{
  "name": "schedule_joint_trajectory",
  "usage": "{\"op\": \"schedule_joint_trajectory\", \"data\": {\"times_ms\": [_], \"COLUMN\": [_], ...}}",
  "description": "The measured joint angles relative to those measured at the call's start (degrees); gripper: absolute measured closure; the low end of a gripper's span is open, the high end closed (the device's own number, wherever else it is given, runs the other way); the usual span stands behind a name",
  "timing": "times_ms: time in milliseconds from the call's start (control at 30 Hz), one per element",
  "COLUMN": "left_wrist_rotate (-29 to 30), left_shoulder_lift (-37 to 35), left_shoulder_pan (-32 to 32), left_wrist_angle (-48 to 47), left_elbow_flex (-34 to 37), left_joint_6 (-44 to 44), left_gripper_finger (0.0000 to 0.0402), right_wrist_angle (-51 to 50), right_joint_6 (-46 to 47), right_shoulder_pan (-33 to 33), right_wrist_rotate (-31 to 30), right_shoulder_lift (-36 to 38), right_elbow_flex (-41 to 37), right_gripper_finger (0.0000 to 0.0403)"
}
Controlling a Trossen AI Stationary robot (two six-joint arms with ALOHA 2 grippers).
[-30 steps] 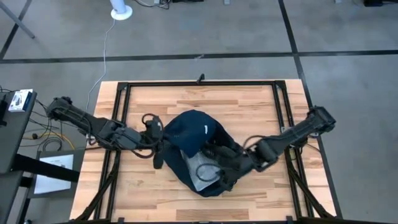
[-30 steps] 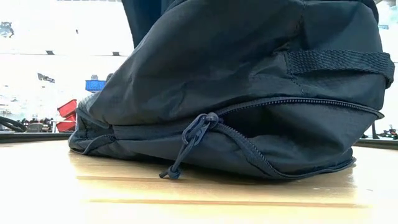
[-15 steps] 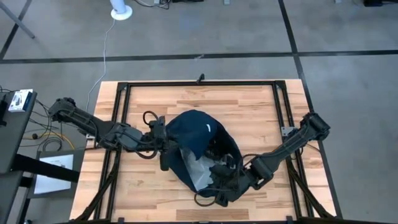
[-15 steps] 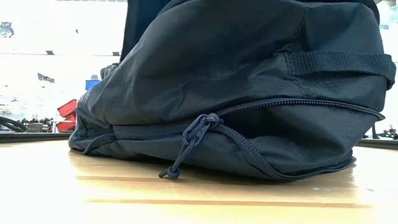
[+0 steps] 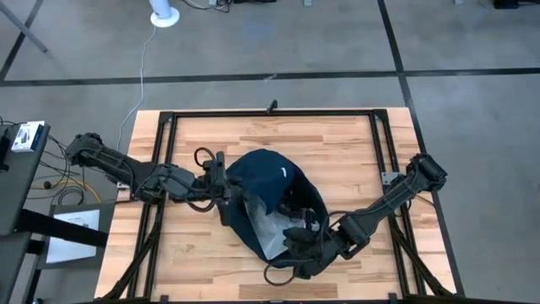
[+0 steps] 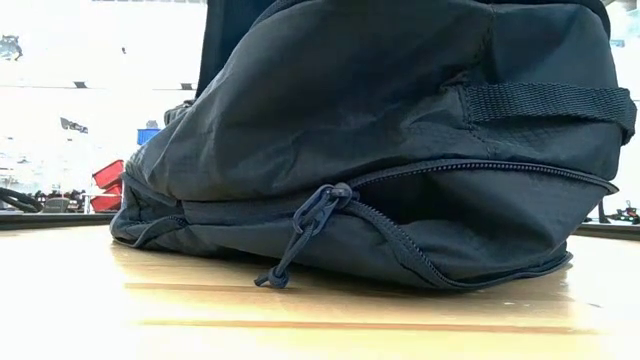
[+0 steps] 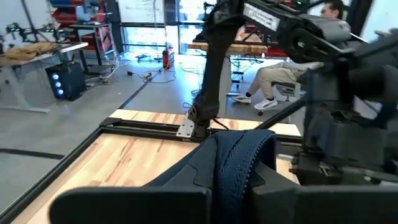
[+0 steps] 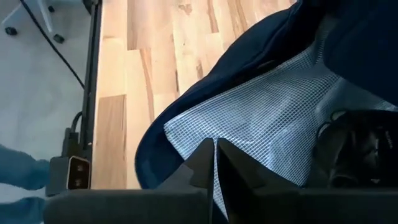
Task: Unpack backpack
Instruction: Close the blue backpack
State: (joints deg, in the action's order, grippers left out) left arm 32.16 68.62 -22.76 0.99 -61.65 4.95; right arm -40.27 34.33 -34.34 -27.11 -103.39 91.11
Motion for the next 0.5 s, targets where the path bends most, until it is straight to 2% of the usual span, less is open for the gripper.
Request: {"op": "schedule_joint_trajectory", "data": {"times_ms": [67, 167, 267, 500], "left_wrist_rotate": [0.1, 2.1, 4.8, 4.5], "left_shoulder_lift": [0.0, 0.0, 0.0, 0.0], "left_shoulder_pan": [0.6, 1.5, 2.1, 1.9], "left_wrist_angle": [0.0, 0.5, 1.4, 3.0], "left_elbow_flex": [0.0, 0.0, 0.0, 0.0], "left_joint_6": [0.5, 2.5, 6.3, 8.3], "left_gripper_finger": [0.0402, 0.0402, 0.0402, 0.0402], "right_wrist_angle": [0.0, 0.1, 2.9, 22.6], "right_joint_6": [3.4, 2.9, 1.8, -6.2], "right_shoulder_pan": [0.4, 0.5, -1.1, -1.5], "right_wrist_rotate": [0.0, 0.0, -3.6, -8.0], "right_shoulder_lift": [0.0, 0.0, 0.0, -1.7], "right_elbow_flex": [0.0, 0.0, 0.0, 0.1], "right_gripper_finger": [0.0386, 0.0387, 0.0399, 0.0402]}}
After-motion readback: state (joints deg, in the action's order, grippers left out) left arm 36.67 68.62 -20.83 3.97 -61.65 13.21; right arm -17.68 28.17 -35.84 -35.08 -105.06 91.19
